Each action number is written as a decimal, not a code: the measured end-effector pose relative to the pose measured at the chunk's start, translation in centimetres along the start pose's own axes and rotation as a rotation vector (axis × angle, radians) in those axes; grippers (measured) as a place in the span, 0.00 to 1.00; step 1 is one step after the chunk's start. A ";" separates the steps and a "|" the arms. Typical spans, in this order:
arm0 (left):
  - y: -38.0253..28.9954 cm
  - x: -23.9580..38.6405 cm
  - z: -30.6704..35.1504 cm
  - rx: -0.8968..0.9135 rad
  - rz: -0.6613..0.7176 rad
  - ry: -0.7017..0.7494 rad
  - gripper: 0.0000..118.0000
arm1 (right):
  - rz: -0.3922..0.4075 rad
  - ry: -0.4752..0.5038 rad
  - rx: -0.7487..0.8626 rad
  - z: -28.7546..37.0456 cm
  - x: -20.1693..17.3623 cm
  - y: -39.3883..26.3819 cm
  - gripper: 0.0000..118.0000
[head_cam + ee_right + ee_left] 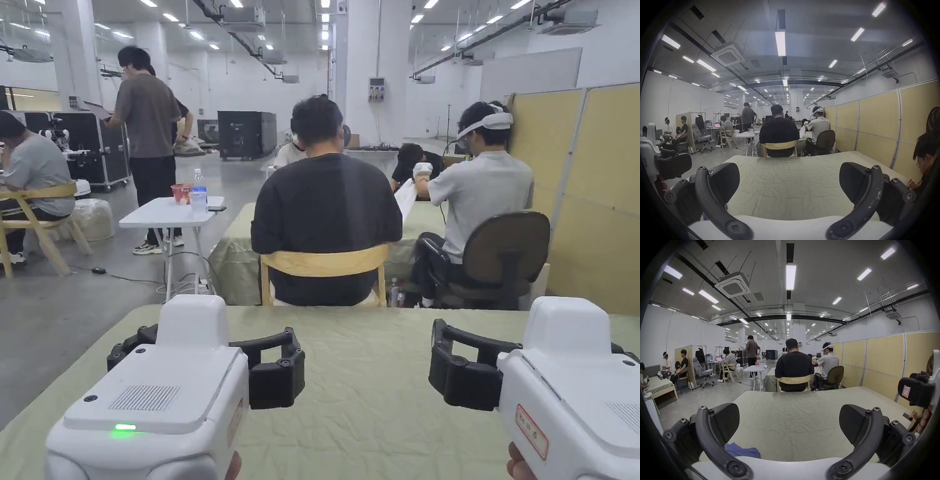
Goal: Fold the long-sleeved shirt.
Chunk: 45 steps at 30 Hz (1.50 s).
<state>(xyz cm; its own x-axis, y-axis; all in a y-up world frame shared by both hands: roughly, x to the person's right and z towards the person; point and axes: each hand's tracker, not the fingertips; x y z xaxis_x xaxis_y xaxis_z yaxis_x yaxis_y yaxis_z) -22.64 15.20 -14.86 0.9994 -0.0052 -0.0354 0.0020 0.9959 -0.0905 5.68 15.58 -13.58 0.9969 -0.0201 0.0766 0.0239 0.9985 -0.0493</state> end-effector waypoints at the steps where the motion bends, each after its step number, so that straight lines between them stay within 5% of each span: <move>1: 0.0 0.0 0.0 -0.002 0.007 0.000 1.00 | 0.001 0.001 -0.001 0.0 -0.1 0.0 1.00; 45: 0.2 0.0 0.3 0.000 0.010 -0.006 1.00 | 0.010 0.022 -0.016 0.0 -0.5 -0.1 1.00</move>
<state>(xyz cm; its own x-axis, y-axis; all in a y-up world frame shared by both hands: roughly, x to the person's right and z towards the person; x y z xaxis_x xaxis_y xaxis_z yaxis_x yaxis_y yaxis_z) -22.67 15.47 -14.54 0.9995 0.0054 -0.0299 -0.0081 0.9959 -0.0904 5.22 15.44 -13.65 0.9985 -0.0113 0.0539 0.0149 0.9977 -0.0661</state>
